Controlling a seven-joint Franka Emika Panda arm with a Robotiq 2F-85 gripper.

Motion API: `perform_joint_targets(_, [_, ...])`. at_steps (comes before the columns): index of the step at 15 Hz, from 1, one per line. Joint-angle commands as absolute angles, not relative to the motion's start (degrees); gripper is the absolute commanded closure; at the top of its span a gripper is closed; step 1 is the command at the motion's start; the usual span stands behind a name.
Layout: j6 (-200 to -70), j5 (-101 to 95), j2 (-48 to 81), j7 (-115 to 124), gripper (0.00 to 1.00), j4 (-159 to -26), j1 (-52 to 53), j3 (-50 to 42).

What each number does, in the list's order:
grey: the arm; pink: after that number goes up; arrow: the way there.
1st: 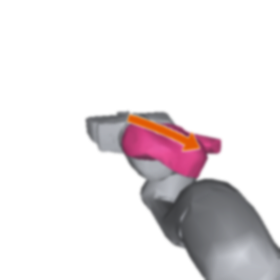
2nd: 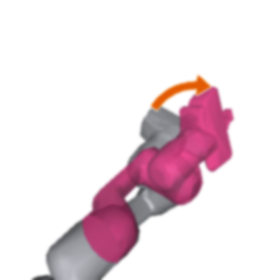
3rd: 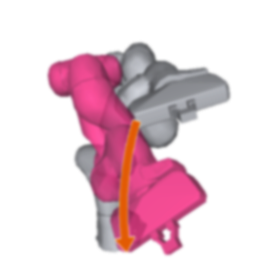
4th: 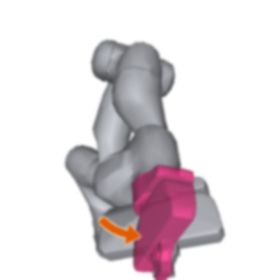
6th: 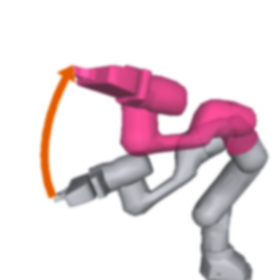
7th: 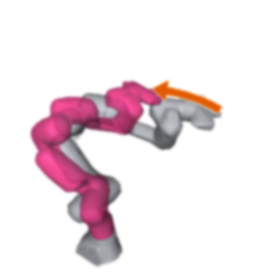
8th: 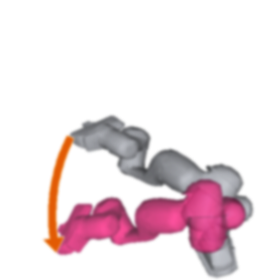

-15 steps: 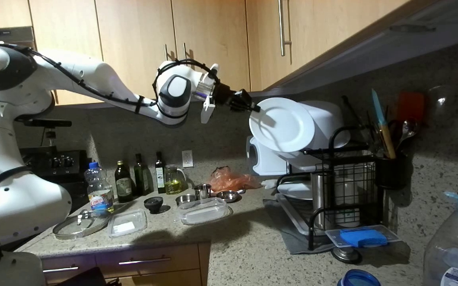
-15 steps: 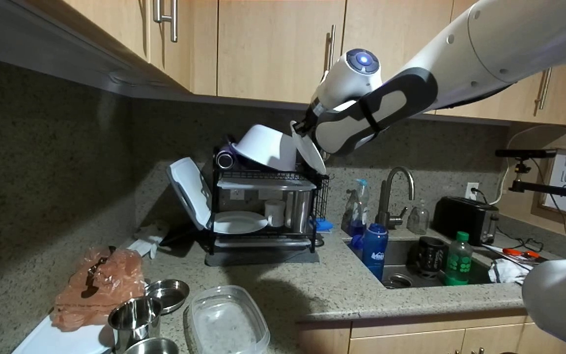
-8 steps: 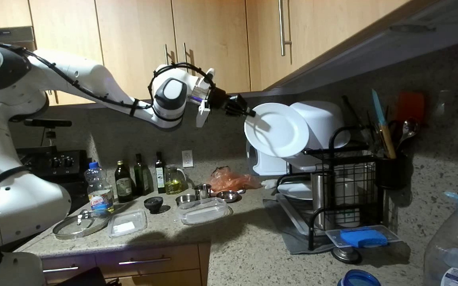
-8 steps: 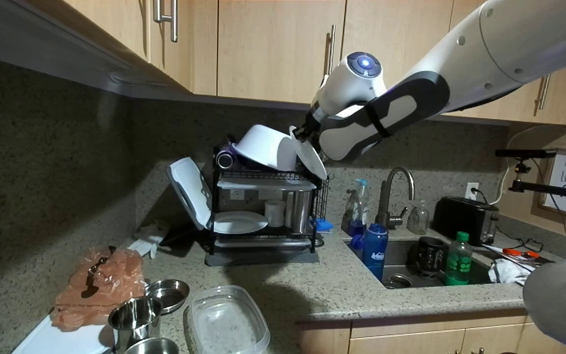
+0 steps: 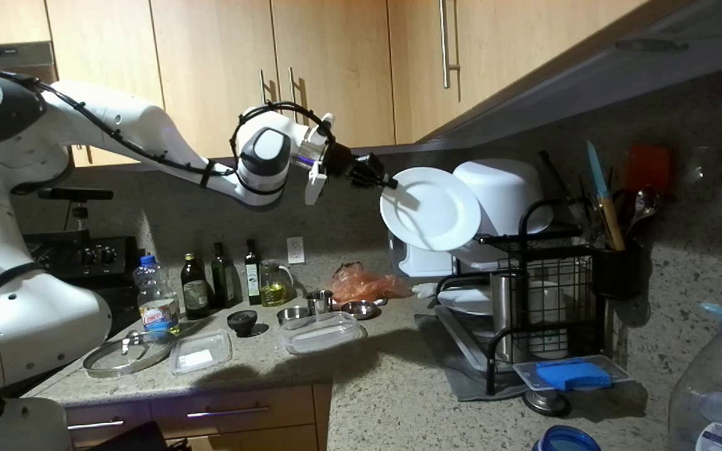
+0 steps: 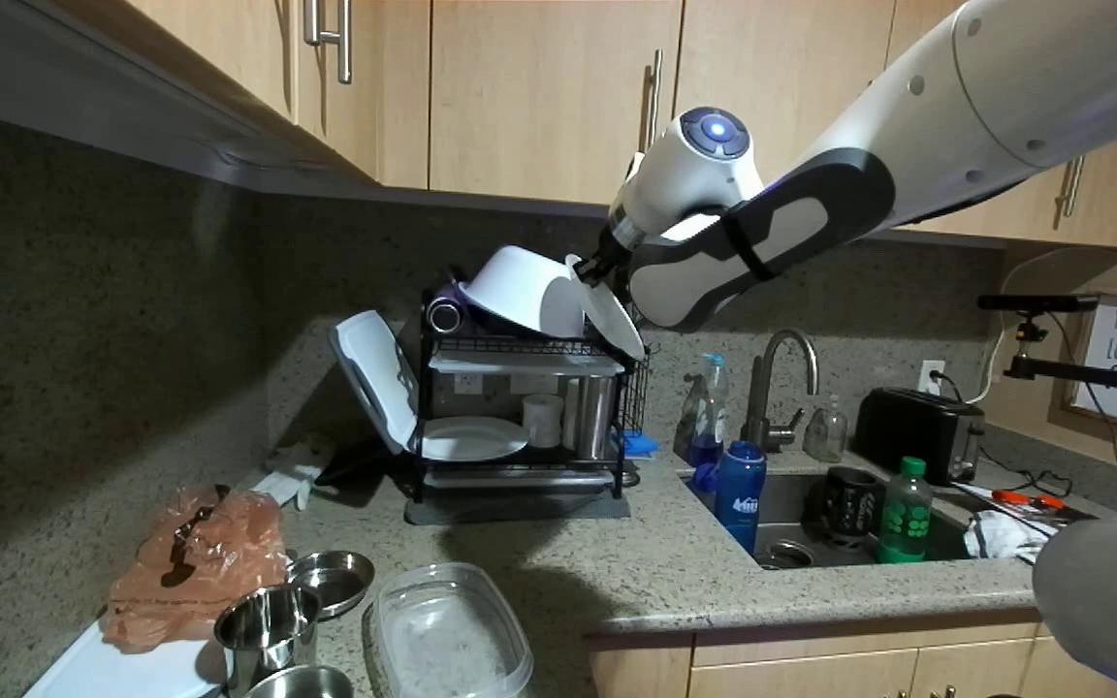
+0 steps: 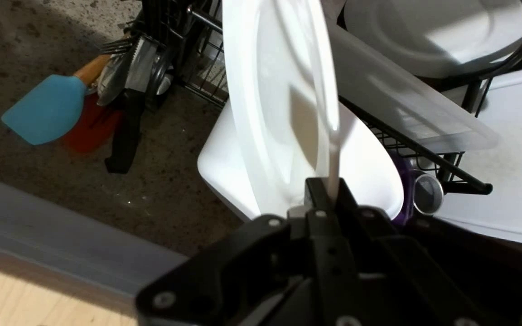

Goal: Pick a plate from the rack and put it on the table

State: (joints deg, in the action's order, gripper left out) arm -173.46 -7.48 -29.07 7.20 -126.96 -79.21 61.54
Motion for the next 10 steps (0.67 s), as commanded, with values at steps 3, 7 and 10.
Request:
perform_joint_targets(3, [-172.67, -11.18, -31.03, 9.24, 0.99, -127.52, -79.44, 61.61])
perform_joint_targets(7, [-172.86, -11.28, -31.4, 9.41, 0.99, -128.27, -77.9, 60.3])
perform_joint_targets(10, [-176.85, -8.68, -30.51, 12.0, 0.98, -129.77, -74.5, 57.13])
